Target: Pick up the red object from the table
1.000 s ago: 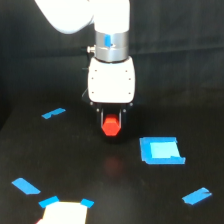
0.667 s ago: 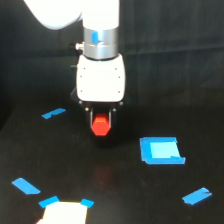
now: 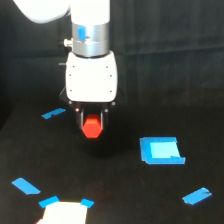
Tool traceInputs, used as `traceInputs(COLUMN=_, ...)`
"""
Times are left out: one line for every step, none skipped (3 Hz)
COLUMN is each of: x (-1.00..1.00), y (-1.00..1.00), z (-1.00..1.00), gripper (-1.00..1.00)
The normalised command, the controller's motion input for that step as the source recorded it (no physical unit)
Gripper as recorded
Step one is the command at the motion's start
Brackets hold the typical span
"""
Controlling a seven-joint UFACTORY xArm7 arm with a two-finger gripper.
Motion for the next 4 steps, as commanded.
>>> traceInputs(x=1.0, y=-0.78, z=1.0, gripper=-0.83)
traceInputs(x=-0.32, y=-0.37, z=1.0, gripper=-1.0)
traceInputs(x=-0.06, y=-0.29, z=0.58, gripper=-1.0)
traceInputs(x=0.31, y=0.44, z=1.0, gripper=-0.98)
